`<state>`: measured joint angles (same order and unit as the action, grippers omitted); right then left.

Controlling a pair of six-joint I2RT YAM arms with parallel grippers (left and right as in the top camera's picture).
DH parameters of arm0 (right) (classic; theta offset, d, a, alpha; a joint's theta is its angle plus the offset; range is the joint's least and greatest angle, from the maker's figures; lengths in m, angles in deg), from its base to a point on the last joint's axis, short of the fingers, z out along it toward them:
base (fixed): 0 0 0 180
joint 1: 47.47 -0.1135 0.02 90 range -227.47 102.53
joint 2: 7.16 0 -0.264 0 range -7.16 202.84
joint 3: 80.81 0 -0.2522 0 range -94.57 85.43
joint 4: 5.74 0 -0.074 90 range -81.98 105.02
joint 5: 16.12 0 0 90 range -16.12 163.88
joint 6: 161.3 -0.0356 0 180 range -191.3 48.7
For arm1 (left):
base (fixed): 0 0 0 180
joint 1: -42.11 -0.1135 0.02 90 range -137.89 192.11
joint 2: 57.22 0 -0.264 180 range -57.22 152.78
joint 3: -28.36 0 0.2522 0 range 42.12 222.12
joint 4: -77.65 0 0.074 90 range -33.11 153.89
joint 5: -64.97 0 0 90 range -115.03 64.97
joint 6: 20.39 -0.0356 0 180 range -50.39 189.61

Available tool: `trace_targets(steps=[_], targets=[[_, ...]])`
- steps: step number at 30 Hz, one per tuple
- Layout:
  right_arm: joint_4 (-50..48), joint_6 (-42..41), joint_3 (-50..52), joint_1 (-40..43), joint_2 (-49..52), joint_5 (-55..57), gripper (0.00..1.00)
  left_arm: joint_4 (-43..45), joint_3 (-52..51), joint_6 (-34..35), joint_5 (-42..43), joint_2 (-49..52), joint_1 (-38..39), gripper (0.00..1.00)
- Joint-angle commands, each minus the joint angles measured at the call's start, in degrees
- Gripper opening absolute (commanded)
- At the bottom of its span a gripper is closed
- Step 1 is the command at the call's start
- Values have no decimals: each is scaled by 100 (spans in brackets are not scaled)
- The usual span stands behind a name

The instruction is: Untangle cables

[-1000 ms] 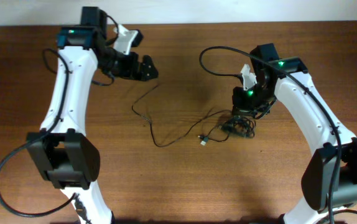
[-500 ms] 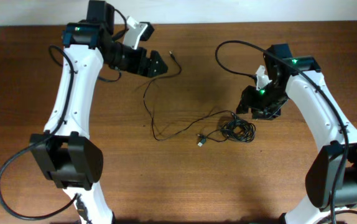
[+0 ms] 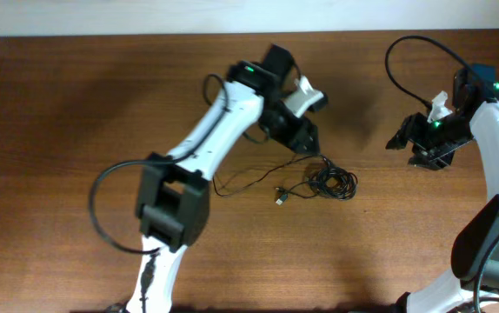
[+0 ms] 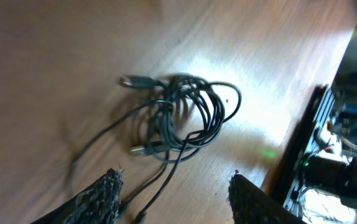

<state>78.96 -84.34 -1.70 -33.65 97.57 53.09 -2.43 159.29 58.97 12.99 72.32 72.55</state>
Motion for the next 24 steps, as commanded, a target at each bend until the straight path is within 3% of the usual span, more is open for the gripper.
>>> trace_targets(steps=[1,6,11,15,17,20,24], targets=[[24,212,-116,-31,-33,-107,61,59,74,162,-151,337,317,56],[26,212,-116,-31,-33,-107,61,402,74,750,-988,743,634,44],[26,212,-116,-31,-33,-107,61,887,74,1287,-979,1012,748,38],[24,214,-116,-31,-33,-105,61,929,74,1303,-979,1119,890,37],[24,214,-116,-31,-33,-107,61,933,74,1303,-979,1196,946,30],[39,219,-116,-31,-33,-109,61,927,74,1300,-988,1283,973,0],[188,721,-116,-52,-33,-442,61,697,348,1300,-918,1211,702,0]])
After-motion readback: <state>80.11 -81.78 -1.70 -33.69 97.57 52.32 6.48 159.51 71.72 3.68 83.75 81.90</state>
